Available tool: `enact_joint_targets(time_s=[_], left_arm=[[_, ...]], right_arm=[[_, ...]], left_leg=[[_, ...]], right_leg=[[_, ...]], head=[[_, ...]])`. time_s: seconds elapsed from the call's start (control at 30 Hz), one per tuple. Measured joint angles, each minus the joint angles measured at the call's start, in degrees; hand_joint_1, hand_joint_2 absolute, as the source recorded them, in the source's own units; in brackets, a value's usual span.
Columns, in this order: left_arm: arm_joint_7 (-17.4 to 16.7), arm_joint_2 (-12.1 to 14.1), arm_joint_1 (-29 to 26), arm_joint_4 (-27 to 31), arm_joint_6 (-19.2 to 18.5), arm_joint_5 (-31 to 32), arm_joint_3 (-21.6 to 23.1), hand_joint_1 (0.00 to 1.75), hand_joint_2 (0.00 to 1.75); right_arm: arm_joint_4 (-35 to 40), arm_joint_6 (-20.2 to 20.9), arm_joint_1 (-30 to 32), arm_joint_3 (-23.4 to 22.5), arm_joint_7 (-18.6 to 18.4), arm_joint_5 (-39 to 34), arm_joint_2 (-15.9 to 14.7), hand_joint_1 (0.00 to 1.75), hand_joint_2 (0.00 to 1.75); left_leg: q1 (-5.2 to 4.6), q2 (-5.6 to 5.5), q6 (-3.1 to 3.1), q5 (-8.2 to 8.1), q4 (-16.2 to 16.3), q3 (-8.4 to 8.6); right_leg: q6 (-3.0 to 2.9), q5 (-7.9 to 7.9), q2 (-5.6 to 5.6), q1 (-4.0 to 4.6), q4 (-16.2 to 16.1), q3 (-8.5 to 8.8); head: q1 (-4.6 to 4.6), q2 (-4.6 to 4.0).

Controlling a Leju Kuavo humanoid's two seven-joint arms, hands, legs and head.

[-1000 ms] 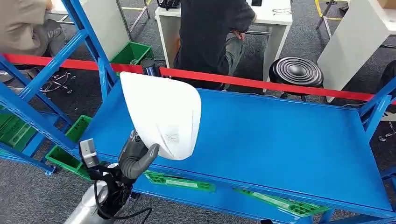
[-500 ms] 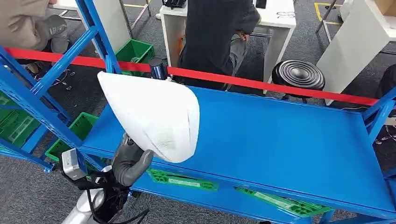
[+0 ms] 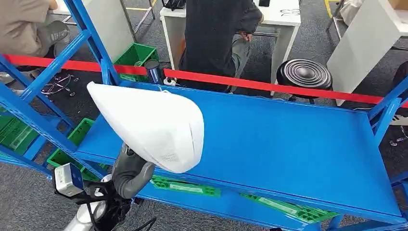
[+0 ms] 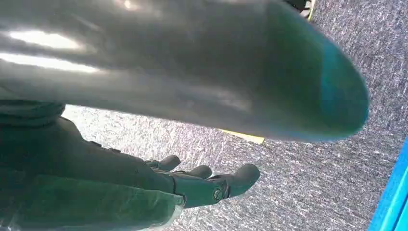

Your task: Take the parts from the cabinet and place them on the table.

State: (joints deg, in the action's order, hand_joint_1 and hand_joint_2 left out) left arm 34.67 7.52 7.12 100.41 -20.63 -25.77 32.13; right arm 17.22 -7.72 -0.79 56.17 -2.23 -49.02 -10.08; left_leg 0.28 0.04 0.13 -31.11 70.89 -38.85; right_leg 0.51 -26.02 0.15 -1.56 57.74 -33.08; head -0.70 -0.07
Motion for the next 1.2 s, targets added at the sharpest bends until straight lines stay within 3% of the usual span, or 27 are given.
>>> enact_joint_targets(time_s=[0.07, 0.1, 0.13, 0.2, 0.23, 0.27, 0.3, 0.37, 0.4, 0.43, 0.47, 0.5, 0.57, 0.6, 0.63, 0.73, 0.77, 0.83, 0.87, 0.93, 0.97, 1.0, 1.07, 1.1, 1.13, 1.2], left_arm=[[0.0, 0.1, 0.0, 0.4, -0.2, -0.2, 0.2, 1.75, 1.75], [0.0, 0.3, 0.1, 0.8, -0.3, -0.2, 0.3, 1.75, 1.75], [-0.1, 0.3, 0.1, 0.9, -0.4, -0.2, 0.4, 1.75, 1.75], [-0.2, 0.5, 0.0, 1.0, -0.7, -0.1, 0.5, 1.75, 1.75], [-0.3, 0.7, 0.0, 1.2, -0.9, -0.1, 0.5, 1.75, 1.75], [-0.4, 0.7, -0.1, 1.6, -1.0, -0.2, 0.6, 1.75, 1.75], [-0.6, 0.7, -0.1, 1.8, -1.2, -0.3, 0.7, 1.75, 1.75], [-0.9, 0.8, -0.3, 1.9, -1.2, -0.6, 0.7, 1.75, 1.75], [-1.0, 0.8, -0.5, 1.9, -1.2, -0.6, 0.7, 1.75, 1.75], [-1.1, 0.9, -0.6, 1.9, -1.3, -0.7, 0.8, 1.75, 1.75], [-1.1, 1.0, -0.8, 1.9, -1.3, -0.7, 0.8, 1.75, 1.75], [-1.1, 1.1, -0.9, 1.9, -1.4, -0.7, 0.9, 1.75, 1.75], [-1.1, 1.2, -1.1, 1.9, -1.5, -1.1, 1.0, 1.75, 1.75], [-1.1, 1.3, -1.2, 1.9, -1.5, -1.2, 1.1, 1.75, 1.75], [-1.0, 1.3, -1.3, 1.9, -1.6, -1.4, 1.1, 1.75, 1.75], [-0.6, 1.6, -2.1, 2.0, -2.1, -2.0, 1.3, 1.75, 1.75], [-0.6, 1.9, -2.3, 2.1, -2.1, -2.2, 1.3, 1.75, 1.75], [-0.4, 2.2, -2.6, 2.3, -2.5, -2.4, 1.4, 1.75, 1.75], [-0.3, 2.4, -2.7, 2.3, -2.5, -2.6, 1.4, 1.75, 1.75], [-0.1, 2.5, -3.4, 2.3, -2.6, -2.9, 1.5, 1.75, 1.75], [-0.1, 2.6, -3.7, 2.3, -2.6, -3.0, 1.5, 1.75, 1.75], [0.0, 2.7, -3.9, 2.3, -2.6, -3.0, 1.5, 1.75, 1.75], [0.0, 2.8, -3.9, 2.5, -2.7, -3.0, 1.5, 1.75, 1.75], [0.0, 2.8, -3.9, 2.7, -2.7, -3.0, 1.5, 1.75, 1.75], [0.0, 2.8, -4.1, 3.0, -2.8, -3.0, 1.5, 1.75, 1.75], [0.0, 3.0, -4.2, 3.3, -3.1, -3.0, 1.5, 1.75, 1.75]], right_arm=[[0.0, 0.0, 0.0, 0.0, 0.1, -0.2, 0.0, 0.00, 0.00], [0.0, 0.0, 0.0, 0.2, 0.2, -0.4, 0.6, 0.00, 0.00], [0.0, 0.0, 0.0, 0.2, 0.2, -0.4, 0.3, 0.00, 0.00], [0.0, 0.0, 0.1, 0.3, 0.2, -0.5, 0.4, 0.00, 0.00], [0.0, -0.1, 0.1, 0.3, 0.3, -0.7, 0.5, 0.00, 0.00], [0.0, -0.1, 0.1, 0.3, 0.3, -0.8, 0.5, 0.00, 0.00], [0.0, -0.2, 0.1, 0.3, 0.4, -0.9, 0.4, 0.00, 0.00], [0.0, -0.6, 0.1, 0.3, 0.4, -0.9, 0.2, 0.00, 0.00], [0.0, -0.7, 0.2, 0.3, 0.4, -0.9, 0.1, 0.00, 0.00], [0.0, -0.7, 0.4, 0.3, 0.4, -0.9, 0.1, 0.00, 0.00], [0.0, -0.7, 0.5, 0.3, 0.4, -0.9, 0.0, 0.00, 0.00], [0.0, -0.7, 0.5, 0.4, 0.4, -0.9, 0.0, 0.00, 0.00], [0.0, -0.8, 0.4, 0.4, 0.4, -1.0, -0.1, 0.00, 0.00], [0.0, -0.8, 0.4, 0.4, 0.4, -1.1, -0.1, 0.00, 0.00], [0.0, -0.9, 0.5, 0.4, 0.5, -1.3, -0.1, 0.00, 0.00], [0.0, -0.9, 0.8, 0.5, 0.6, -1.6, 0.0, 0.00, 0.00], [0.0, -0.9, 1.0, 0.5, 0.6, -1.8, 0.2, 0.00, 0.00], [0.0, -0.9, 1.0, 0.5, 0.7, -1.9, 0.1, 0.00, 0.00], [0.0, -0.9, 1.1, 0.5, 0.8, -1.9, 0.2, 0.00, 0.00], [0.0, -0.9, 1.3, 0.7, 0.8, -1.9, 0.2, 0.00, 0.00], [0.0, -0.9, 1.4, 0.7, 0.8, -1.9, 0.2, 0.00, 0.00], [0.0, -0.9, 1.6, 0.7, 0.8, -1.9, 0.2, 0.00, 0.00], [0.0, -0.9, 1.7, 0.8, 0.8, -1.9, 0.2, 0.00, 0.00], [0.1, -0.9, 1.6, 0.8, 0.8, -1.9, 0.5, 0.00, 0.00], [0.4, -0.9, 1.7, 0.8, 0.8, -1.9, 1.0, 0.00, 0.00], [0.4, -0.9, 1.7, 0.8, 0.9, -1.9, 0.9, 0.00, 0.00]], left_leg=[[-0.28, -0.13, 1.33, 4.78, -10.6, 5.48], [-0.64, -0.12, 2.17, 4.34, -13.3, 6.92], [-0.96, 0.14, 2.34, 4.61, -13.5, 6.69], [-1.35, 0.12, 2.55, 4.61, -13.6, 6.56], [-1.35, 0.11, 2.93, 4.93, -14.1, 6.60], [-0.39, 0.20, 3.06, 5.88, -15.6, 7.45], [-0.71, 0.34, 3.22, 6.10, -16.2, 7.73], [-0.82, 0.38, 3.50, 6.31, -16.1, 7.49], [-0.94, 0.37, 3.50, 6.32, -16.1, 7.35], [-0.99, 0.32, 3.49, 6.35, -16.1, 7.27], [-0.99, 0.34, 3.40, 6.57, -15.9, 7.24], [-0.98, 0.33, 3.39, 6.55, -15.8, 7.23], [-0.93, 0.21, 2.94, 6.23, -15.0, 7.00], [-1.01, 0.21, 2.55, 5.96, -14.3, 6.55], [-1.45, 0.09, 2.27, 5.77, -13.7, 6.10], [-1.19, 0.10, 1.72, 6.13, -13.6, 5.77], [-1.06, 0.07, 1.52, 5.80, -13.2, 5.55], [-0.75, -0.10, 0.54, 1.83, -9.5, 4.22], [-0.39, -0.09, 0.00, -1.68, -4.1, 2.19], [-0.02, -0.08, -0.38, -5.60, 4.0, -0.43], [0.03, -0.08, -0.37, -5.59, 4.6, -0.08], [0.03, -0.08, -0.17, -4.39, 1.9, 2.03], [-0.15, -0.11, 0.75, -0.60, -8.9, 9.05], [-0.44, -0.14, 1.65, 0.17, -14.1, 12.75], [-0.68, 0.00, 1.74, -0.31, -14.7, 12.59], [-1.37, -0.07, 2.56, 0.86, -14.8, 11.85]], right_leg=[[0.01, 0.00, 0.23, 0.20, -0.1, 0.23], [0.08, 0.04, 0.24, 0.02, -0.1, 0.17], [0.23, 0.12, 0.20, 0.39, -0.1, -0.03], [0.65, 0.31, 0.01, 0.03, -0.3, -0.05], [1.05, 0.50, -0.01, 0.27, -0.7, 0.09], [1.12, 0.18, -0.08, 0.33, -0.1, -0.41], [0.93, -0.87, -0.07, 0.43, 1.5, -1.05], [0.24, -4.88, -0.08, 0.33, 10.0, -5.01], [0.21, -6.60, -0.09, 0.30, 14.6, -7.23], [0.52, -7.29, -0.09, 0.30, 17.5, -8.55], [0.95, -6.91, -0.10, 0.27, 17.1, -8.32], [1.58, -5.59, -0.10, 0.18, 14.2, -6.72], [2.83, -1.27, -0.24, -0.09, 2.6, -0.70], [2.34, -1.11, -0.42, -0.11, -0.1, 0.33], [1.74, -0.49, -0.20, 0.07, -0.1, 0.45], [0.90, -0.10, -0.11, 0.37, 0.3, 0.05], [0.37, 0.27, -0.15, -0.41, 0.0, -0.09], [-0.33, 0.70, -0.16, -0.28, 0.0, -0.55], [-0.65, 0.99, -0.19, -0.21, 0.1, -1.08], [-0.79, 1.68, -0.20, 0.02, 0.1, -2.03], [-0.72, 1.99, -0.18, 0.07, 0.1, -2.47], [-0.68, 2.45, -0.18, 0.15, 0.1, -2.91], [-0.51, 3.23, -0.10, 0.41, 0.1, -3.61], [-0.41, 3.60, -0.10, 0.21, 0.1, -3.60], [0.00, 4.02, -0.11, 0.44, -0.2, -3.55], [0.92, 4.75, -0.21, -0.07, -0.5, -3.61]], head=[[0.00, 0.00], [0.15, 0.00], [0.17, 0.00], [0.07, 0.00], [0.07, 0.00], [0.11, 0.00], [0.24, 0.00], [0.28, 0.00], [0.26, 0.00], [0.28, 0.00], [0.28, 0.00], [0.28, 0.00], [0.28, 0.00], [0.31, 0.00], [0.20, 0.00], [0.24, 0.00], [0.26, 0.00], [-0.13, 0.00], [-0.13, 0.00], [-0.15, 0.00], [-0.17, 0.00], [-0.17, 0.00], [-0.17, 0.00], [-0.17, 0.00], [0.07, 0.00], [-0.18, 0.00]])
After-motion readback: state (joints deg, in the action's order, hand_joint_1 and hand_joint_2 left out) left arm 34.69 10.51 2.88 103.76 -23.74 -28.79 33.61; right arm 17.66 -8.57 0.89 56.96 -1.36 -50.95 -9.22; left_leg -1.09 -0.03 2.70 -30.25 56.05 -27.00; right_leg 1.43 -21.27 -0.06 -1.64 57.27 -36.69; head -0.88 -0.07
